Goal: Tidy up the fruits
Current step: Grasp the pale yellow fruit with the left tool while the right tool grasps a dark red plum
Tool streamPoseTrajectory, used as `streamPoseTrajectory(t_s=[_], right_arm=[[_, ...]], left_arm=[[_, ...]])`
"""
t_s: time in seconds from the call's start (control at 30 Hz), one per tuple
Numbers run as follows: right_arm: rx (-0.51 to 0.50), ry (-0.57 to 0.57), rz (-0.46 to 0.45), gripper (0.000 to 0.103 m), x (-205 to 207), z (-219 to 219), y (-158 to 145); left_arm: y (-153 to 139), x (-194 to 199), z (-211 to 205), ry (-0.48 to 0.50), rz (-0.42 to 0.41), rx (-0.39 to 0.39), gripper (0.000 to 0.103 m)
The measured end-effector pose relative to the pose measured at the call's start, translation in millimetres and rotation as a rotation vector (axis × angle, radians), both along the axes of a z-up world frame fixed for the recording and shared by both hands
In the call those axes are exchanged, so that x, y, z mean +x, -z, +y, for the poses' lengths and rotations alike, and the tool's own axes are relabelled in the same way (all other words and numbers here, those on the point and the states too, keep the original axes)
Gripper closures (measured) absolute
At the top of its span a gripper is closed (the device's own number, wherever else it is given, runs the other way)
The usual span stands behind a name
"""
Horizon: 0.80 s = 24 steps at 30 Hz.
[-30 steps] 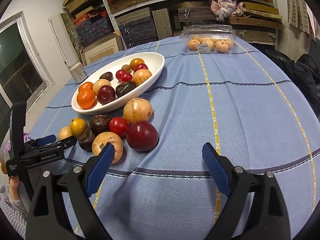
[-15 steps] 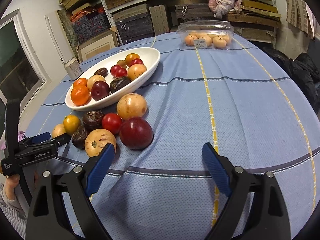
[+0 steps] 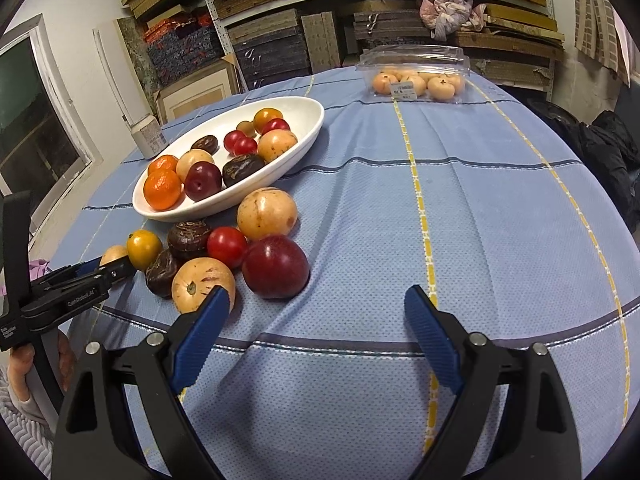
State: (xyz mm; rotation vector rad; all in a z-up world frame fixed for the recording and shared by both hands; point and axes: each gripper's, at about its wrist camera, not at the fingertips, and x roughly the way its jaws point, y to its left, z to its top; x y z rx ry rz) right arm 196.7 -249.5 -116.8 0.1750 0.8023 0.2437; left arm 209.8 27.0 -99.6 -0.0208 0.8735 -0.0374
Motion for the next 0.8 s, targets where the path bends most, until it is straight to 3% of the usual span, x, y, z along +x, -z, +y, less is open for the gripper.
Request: streamPoseTrajectory(t_s=[0.23, 0.47, 0.8], right_arm=[[-0.012, -0.012, -0.023, 0.016, -1.6, 4.5, -2.0], [0.013, -0.032, 0.002, 0.047, 13.6, 10.2, -2.2], [0.030, -0.050, 0.040, 0.050, 37.9, 23.0, 4.0]], left_arm=[[-14.1, -20.1, -8.0, 0.021, -0.074, 0.013, 0.058], [-23.2, -32.1, -15.1, 0.054, -0.102, 0.009, 0.058], [-20.6, -29.7, -14.4, 0.055, -0.083, -0.015, 0.058]])
